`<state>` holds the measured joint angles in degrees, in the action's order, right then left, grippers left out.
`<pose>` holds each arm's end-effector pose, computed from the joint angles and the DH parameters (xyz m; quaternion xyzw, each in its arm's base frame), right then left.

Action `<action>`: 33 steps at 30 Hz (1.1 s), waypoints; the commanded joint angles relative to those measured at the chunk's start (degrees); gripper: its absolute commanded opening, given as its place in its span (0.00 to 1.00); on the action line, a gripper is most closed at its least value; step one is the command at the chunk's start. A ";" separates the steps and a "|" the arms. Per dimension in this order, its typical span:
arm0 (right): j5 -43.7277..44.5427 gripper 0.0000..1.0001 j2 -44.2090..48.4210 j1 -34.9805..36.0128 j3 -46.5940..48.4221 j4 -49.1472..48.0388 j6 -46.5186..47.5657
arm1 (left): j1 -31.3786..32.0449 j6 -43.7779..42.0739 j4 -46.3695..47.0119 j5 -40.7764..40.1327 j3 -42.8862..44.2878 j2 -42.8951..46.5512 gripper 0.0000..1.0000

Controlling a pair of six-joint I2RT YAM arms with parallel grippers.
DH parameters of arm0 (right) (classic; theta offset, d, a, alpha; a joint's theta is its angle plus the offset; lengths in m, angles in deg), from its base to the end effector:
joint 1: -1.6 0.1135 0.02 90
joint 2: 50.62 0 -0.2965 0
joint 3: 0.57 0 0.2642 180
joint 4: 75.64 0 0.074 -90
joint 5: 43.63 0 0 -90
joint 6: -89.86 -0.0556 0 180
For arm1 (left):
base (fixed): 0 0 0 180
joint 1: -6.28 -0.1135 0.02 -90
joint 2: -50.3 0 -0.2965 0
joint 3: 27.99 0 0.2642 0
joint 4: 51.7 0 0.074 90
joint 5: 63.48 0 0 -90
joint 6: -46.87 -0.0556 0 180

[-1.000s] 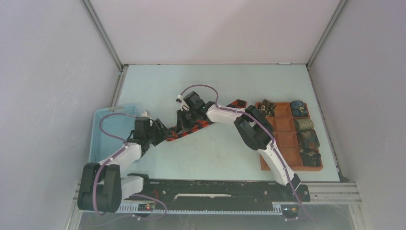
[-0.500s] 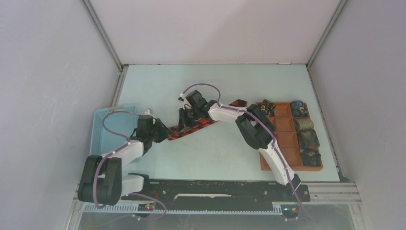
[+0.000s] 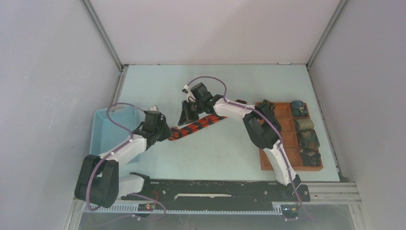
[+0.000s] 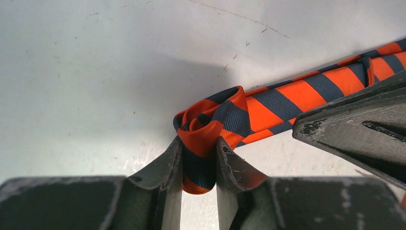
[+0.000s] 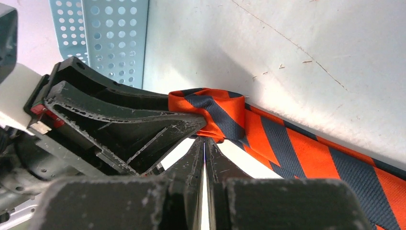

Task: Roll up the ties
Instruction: Roll the tie at the center of the board.

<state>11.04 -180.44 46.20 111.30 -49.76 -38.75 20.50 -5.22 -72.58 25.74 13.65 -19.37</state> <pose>0.3671 0.4072 0.1771 -0.1646 0.8691 0.4568 0.0940 0.2283 -0.0571 0.1697 -0.1945 0.9159 -0.1485 0.3180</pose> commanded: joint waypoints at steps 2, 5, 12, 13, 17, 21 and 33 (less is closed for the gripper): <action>-0.02 0.06 1.87 0.53 -0.56 -1.21 -0.37 | 1.87 -3.56 -11.24 -6.56 5.19 0.85 0.23; 0.00 0.06 0.91 1.19 -0.20 -1.41 -0.67 | 2.62 -4.49 -14.59 -7.92 7.46 -0.09 0.22; 0.81 0.06 -1.43 3.34 0.93 -1.75 -1.75 | 4.12 -6.10 -21.14 -10.33 11.87 -1.71 0.21; 0.90 0.06 -1.75 3.63 0.98 -1.83 -1.95 | 4.24 -6.36 -22.22 -10.60 12.59 -1.96 0.21; 0.85 0.06 -3.14 4.85 1.47 -2.54 -2.80 | 4.65 -7.23 -25.94 -12.58 15.25 -3.10 0.20; 1.47 0.06 -4.24 5.81 2.10 -3.12 -3.57 | 4.97 -7.39 -27.42 -12.81 16.57 -4.31 0.20; 0.88 0.05 -3.04 6.63 0.38 -4.32 -4.10 | 7.93 -8.74 -34.03 -17.42 21.70 -7.80 0.18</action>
<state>11.98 -186.14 53.06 111.83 -51.37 -42.29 27.23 -12.15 -102.59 12.41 31.38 -25.71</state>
